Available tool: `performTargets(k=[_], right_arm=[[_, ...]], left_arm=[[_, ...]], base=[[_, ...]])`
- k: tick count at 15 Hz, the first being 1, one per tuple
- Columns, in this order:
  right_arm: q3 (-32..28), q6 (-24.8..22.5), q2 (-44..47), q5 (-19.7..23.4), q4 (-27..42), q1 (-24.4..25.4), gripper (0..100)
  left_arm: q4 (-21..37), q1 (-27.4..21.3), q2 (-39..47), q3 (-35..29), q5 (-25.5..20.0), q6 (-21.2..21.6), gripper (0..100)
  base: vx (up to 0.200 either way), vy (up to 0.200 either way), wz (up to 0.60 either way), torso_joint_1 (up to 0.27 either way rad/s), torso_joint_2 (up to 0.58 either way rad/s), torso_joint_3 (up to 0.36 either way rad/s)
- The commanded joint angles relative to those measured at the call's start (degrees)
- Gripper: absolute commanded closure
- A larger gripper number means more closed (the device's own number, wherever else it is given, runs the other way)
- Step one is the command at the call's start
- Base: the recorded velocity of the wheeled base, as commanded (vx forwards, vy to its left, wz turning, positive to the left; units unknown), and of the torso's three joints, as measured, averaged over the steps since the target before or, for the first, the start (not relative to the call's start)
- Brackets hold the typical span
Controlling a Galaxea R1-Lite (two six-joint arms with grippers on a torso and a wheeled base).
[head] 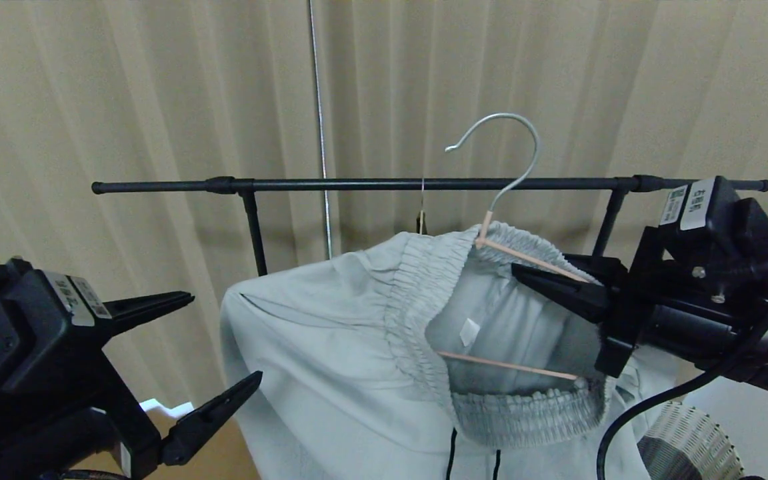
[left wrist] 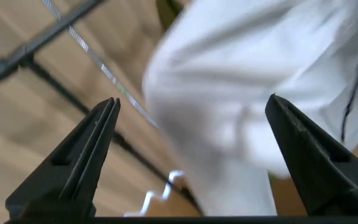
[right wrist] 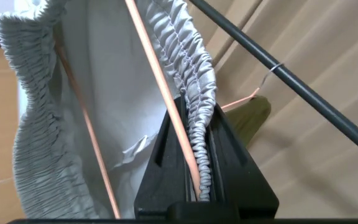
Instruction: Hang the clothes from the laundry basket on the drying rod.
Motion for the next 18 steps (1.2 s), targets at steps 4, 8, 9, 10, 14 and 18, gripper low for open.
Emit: performTargets(k=[4,8,9,10,14,18], right_arm=[[-0.3,-0.3,-2.3,0.4,0.3,0.3,100],[-0.2,-0.3,-2.8,0.7,0.3,1.7,100],[-0.2,-0.3,-2.8,0.7,0.3,1.9,100],[-0.3,-0.3,-2.8,0.7,0.3,1.8,100],[-0.2,-0.3,-2.9,0.4,0.4,1.4,100],[0.1,-0.3,-3.3,0.3,0.5,-0.9,100]], left_arm=[[0.0,2.9,1.2,4.7,0.1,-0.1,0],[-0.1,5.9,4.6,2.6,0.1,-2.9,0],[-0.1,7.3,4.9,2.8,0.0,-2.9,100],[-0.1,7.7,4.9,2.8,0.0,-2.9,100],[-0.1,13.5,4.5,5.2,0.2,-2.1,100],[-0.1,20.0,1.7,8.9,0.0,-2.1,100]], base=[[0.000,0.000,0.00,0.000,0.00,0.000],[0.000,0.000,0.00,0.000,0.00,0.000],[0.000,0.000,0.00,0.000,0.00,0.000],[0.000,0.000,0.00,0.000,0.00,0.000],[0.000,0.000,0.00,0.000,0.00,0.000],[0.000,0.000,0.00,0.000,0.00,0.000]])
